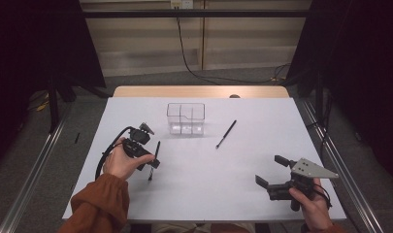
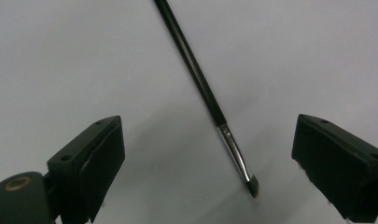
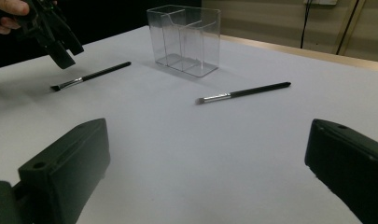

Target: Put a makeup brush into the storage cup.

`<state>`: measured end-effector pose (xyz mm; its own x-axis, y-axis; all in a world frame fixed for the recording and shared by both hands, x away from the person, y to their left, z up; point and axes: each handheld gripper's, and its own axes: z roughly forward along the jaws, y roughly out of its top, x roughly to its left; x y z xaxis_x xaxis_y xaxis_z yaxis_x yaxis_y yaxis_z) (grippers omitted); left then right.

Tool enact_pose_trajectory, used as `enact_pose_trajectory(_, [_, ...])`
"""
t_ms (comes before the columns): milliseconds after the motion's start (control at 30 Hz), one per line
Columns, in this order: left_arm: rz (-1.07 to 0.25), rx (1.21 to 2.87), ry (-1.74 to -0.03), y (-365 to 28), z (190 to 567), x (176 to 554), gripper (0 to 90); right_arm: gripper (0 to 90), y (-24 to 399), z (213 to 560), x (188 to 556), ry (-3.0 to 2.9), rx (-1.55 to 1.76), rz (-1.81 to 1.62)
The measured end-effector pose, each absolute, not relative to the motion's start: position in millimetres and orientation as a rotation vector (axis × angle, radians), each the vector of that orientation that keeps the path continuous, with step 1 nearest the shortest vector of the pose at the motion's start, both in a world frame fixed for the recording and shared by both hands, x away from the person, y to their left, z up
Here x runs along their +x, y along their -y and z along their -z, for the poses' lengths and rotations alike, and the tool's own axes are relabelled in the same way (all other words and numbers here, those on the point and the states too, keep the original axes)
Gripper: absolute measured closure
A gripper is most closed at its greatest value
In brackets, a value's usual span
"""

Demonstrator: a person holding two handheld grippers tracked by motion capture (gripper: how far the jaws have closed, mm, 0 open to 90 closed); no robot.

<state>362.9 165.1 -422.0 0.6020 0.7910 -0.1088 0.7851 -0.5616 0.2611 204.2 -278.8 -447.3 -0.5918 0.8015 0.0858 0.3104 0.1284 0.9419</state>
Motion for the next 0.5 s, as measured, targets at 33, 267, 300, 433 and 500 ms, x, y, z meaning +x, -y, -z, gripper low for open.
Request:
enact_pose_trajectory(33, [-0.031,2.553,-1.294,-164.2,422.5,363.0,11.4,0.0,278.3,447.9,204.4,-1.978,1.07,-1.46])
enact_pose_trajectory(267, [-0.02,2.583,-1.323,-158.6,433.0,360.1,14.2,0.0,277.0,448.4,204.7,-1.996,1.063,-1.464])
enact_pose_trajectory(300, [-0.005,2.575,-1.333,-158.1,434.5,359.7,17.2,0.0,277.6,448.2,204.8,-1.992,1.066,-1.467])
enact_pose_trajectory(433, [0.003,2.582,-1.331,-155.2,437.9,359.2,24.2,0.0,277.4,448.2,204.8,-1.992,1.065,-1.467])
enact_pose_trajectory(500, [-0.002,2.608,-1.331,-152.6,442.5,358.7,26.7,0.0,277.3,448.2,204.8,-1.994,1.062,-1.465])
